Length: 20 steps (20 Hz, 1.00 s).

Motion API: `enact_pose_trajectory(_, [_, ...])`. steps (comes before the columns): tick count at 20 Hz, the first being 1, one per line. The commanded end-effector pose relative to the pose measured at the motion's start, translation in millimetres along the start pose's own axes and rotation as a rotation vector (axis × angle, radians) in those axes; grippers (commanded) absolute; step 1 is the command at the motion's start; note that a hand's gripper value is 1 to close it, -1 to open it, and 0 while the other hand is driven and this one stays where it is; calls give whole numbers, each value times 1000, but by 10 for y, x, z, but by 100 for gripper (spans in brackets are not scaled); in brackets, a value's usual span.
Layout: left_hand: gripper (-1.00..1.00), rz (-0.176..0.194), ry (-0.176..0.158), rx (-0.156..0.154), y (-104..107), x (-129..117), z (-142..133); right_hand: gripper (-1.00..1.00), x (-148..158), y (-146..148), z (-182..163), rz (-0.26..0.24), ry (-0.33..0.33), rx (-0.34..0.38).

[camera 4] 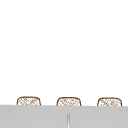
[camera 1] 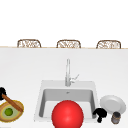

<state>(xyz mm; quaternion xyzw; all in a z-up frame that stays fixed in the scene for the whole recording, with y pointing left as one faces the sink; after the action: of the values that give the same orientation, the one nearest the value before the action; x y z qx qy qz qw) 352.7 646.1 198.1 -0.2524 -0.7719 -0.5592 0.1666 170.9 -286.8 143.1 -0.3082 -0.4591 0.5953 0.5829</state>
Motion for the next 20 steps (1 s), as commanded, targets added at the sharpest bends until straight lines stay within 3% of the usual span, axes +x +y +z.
enact_pose_trajectory(1, [100, -38, 65, 45, -1, -1, 0, 0, 0, 0, 0, 0, 0, 0])
enact_pose_trajectory(5, [100, -19, 60, 15, 59, -2, 25, 0, 0, 0, 0, 0, 0, 0])
enact_pose_trajectory(6, [-100, -18, 58, 13, 91, 0, 35, 0, 0, 0, 0, 0, 0, 0])
enact_pose_trajectory(8, [-100, -7, 73, 19, 130, 32, 51, 0, 0, 0, 0, 0, 0, 0])
enact_pose_trajectory(12, [-100, 5, 41, 15, 106, 27, 66, 0, 0, 0, 0, 0, 0, 0])
enact_pose_trajectory(15, [-100, 46, -1, -19, 142, 32, 153, 0, 0, 0, 0, 0, 0, 0])
enact_pose_trajectory(20, [-100, 35, -16, -36, 104, 68, 105, 0, 0, 0, 0, 0, 0, 0])
